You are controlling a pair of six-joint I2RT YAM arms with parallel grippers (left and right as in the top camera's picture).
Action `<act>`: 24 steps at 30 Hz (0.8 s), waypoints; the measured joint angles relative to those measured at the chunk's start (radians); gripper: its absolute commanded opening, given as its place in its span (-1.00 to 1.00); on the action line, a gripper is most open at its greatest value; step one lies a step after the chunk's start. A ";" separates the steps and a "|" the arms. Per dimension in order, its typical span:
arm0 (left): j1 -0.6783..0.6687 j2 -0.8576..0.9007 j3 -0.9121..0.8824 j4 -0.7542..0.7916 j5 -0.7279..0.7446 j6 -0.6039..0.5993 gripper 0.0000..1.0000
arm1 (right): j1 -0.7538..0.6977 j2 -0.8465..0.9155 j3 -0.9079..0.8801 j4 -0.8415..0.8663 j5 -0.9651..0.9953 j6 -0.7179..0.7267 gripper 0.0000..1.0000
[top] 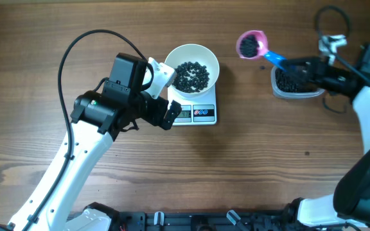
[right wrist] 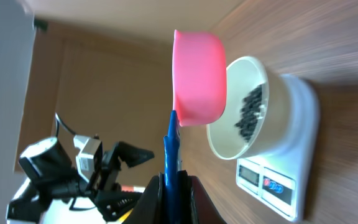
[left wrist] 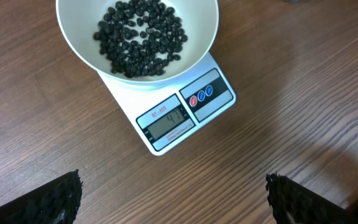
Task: Scoop item into bowl and weigh 150g on scale
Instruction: 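Carry the scoop left over the white bowl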
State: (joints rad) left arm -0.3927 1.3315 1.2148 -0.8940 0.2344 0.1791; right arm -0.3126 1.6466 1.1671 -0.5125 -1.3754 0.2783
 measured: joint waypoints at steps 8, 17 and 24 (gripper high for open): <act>0.000 0.000 0.000 0.000 0.000 0.000 1.00 | 0.195 0.000 0.000 0.248 0.110 0.160 -0.91; 0.000 0.000 0.000 0.000 0.000 0.000 1.00 | 0.357 0.000 0.000 0.246 0.395 0.043 -0.91; 0.000 0.000 0.000 0.000 0.000 0.000 1.00 | 0.457 0.001 0.000 0.249 0.559 -0.099 -0.91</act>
State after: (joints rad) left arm -0.3927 1.3315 1.2148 -0.8936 0.2344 0.1791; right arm 0.1444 1.6478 1.1667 -0.2638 -0.8162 0.1791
